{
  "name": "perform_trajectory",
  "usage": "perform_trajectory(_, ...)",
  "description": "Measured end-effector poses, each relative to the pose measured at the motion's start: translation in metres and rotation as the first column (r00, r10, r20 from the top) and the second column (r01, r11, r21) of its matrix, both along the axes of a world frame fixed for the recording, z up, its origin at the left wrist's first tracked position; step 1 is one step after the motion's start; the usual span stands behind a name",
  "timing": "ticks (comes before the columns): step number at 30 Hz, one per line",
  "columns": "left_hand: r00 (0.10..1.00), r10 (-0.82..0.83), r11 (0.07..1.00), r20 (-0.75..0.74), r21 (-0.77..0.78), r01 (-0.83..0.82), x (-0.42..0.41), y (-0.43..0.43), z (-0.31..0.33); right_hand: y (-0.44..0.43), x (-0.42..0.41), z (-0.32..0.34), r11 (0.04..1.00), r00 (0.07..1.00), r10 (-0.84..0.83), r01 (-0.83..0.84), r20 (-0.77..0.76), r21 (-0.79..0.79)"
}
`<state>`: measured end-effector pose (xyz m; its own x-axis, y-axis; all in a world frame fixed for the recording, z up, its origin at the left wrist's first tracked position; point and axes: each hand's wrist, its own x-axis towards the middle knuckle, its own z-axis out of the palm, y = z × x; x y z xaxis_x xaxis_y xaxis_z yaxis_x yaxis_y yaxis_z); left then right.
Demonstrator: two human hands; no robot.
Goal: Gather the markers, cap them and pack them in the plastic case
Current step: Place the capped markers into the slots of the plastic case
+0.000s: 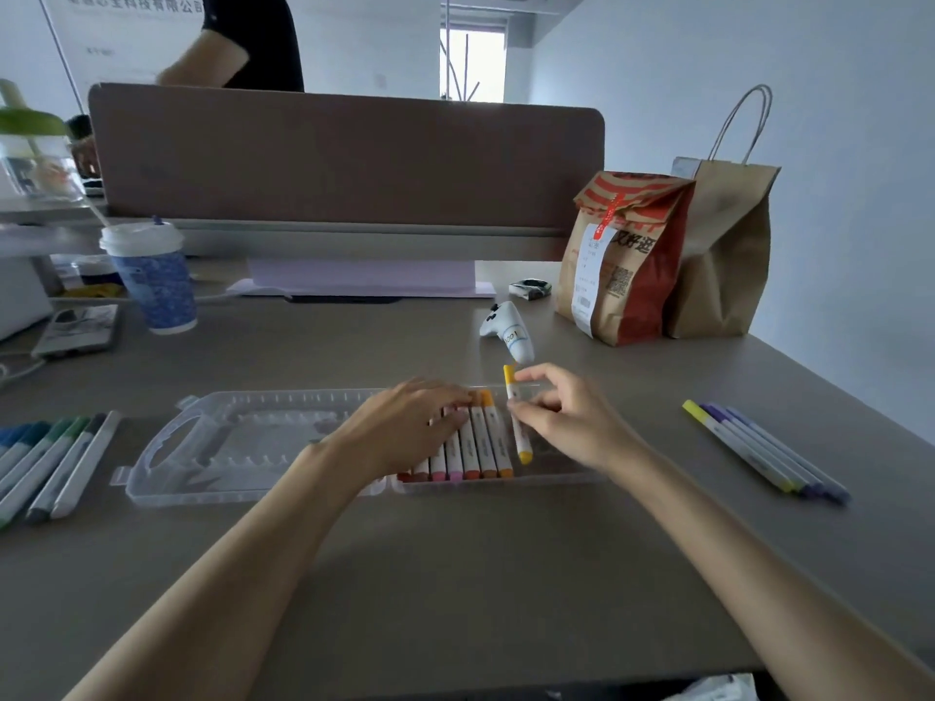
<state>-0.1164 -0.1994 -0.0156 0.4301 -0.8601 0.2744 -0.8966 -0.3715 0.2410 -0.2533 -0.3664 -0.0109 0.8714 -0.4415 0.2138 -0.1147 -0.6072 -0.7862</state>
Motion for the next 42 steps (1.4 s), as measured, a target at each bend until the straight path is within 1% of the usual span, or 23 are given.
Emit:
perform_trajectory(6, 0.999, 0.005, 1.000, 0.039, -0.020, -0.004, 0.000, -0.003, -0.001, -0.002, 0.009, -0.006, 0.987, 0.993, -0.014, -0.005, -0.117, -0.159)
perform_trajectory(9, 0.999, 0.009, 1.000, 0.041, -0.027, -0.008, -0.001, -0.003, -0.001, -0.002, 0.007, -0.006, 0.972, 0.991, -0.029, -0.002, -0.130, -0.236)
perform_trajectory(12, 0.999, 0.010, 0.999, 0.049, -0.032, -0.009, -0.003, -0.003, 0.000, 0.000, 0.005, -0.006, 0.961, 0.991, -0.031, -0.008, -0.133, -0.278)
perform_trajectory(14, 0.999, 0.011, 0.999, 0.042, -0.034, -0.009, -0.003, -0.002, 0.000, 0.001, 0.006, -0.007, 0.952, 0.992, -0.043, 0.005, -0.116, -0.306)
perform_trajectory(17, 0.999, 0.018, 0.999, 0.041, -0.038, -0.017, -0.003, -0.002, -0.001, 0.004, 0.006, -0.011, 0.920, 0.995, -0.065, 0.028, -0.081, -0.390)
perform_trajectory(22, 1.000, 0.020, 0.999, 0.022, -0.030, -0.019, -0.006, -0.002, 0.000, 0.007, 0.003, -0.012, 0.886, 0.999, -0.035, 0.026, -0.012, -0.464)
perform_trajectory(25, 1.000, 0.021, 0.999, 0.021, -0.043, -0.020, -0.007, 0.000, 0.001, 0.002, -0.008, -0.003, 0.923, 0.995, 0.004, 0.033, 0.097, -0.384)
perform_trajectory(27, 0.999, 0.027, 0.997, 0.017, -0.073, -0.026, -0.010, 0.001, 0.002, -0.010, -0.025, 0.005, 0.946, 0.984, -0.066, 0.115, 0.167, -0.303)
perform_trajectory(29, 0.999, 0.028, 0.989, 0.041, -0.147, -0.021, -0.018, -0.003, 0.003, -0.027, -0.046, 0.007, 0.939, 0.961, -0.160, 0.218, 0.225, -0.265)
perform_trajectory(31, 0.995, 0.010, 0.973, 0.098, -0.231, 0.013, -0.033, -0.014, 0.006, -0.043, -0.072, 0.005, 0.916, 0.941, -0.224, 0.293, 0.253, -0.276)
perform_trajectory(33, 0.991, -0.056, 0.968, 0.124, -0.236, 0.084, -0.055, -0.034, 0.011, -0.059, -0.098, 0.001, 0.881, 0.920, -0.281, 0.360, 0.274, -0.308)
perform_trajectory(35, 0.986, -0.146, 0.960, 0.076, -0.231, 0.160, -0.083, -0.061, 0.014, -0.074, -0.121, -0.004, 0.842, 0.889, -0.341, 0.434, 0.306, -0.321)
perform_trajectory(37, 0.979, -0.203, 0.952, -0.003, -0.234, 0.196, -0.113, -0.091, 0.014, -0.089, -0.140, -0.008, 0.792, 0.862, -0.381, 0.491, 0.335, -0.362)
perform_trajectory(39, 0.976, -0.203, 0.967, -0.076, -0.171, 0.188, -0.143, -0.123, 0.011, -0.102, -0.156, -0.013, 0.749, 0.853, -0.405, 0.516, 0.328, -0.417)
perform_trajectory(42, 0.988, -0.062, 0.998, -0.145, -0.015, 0.061, -0.174, -0.164, 0.007, -0.118, -0.173, -0.021, 0.714, 0.829, -0.462, 0.558, 0.315, -0.423)
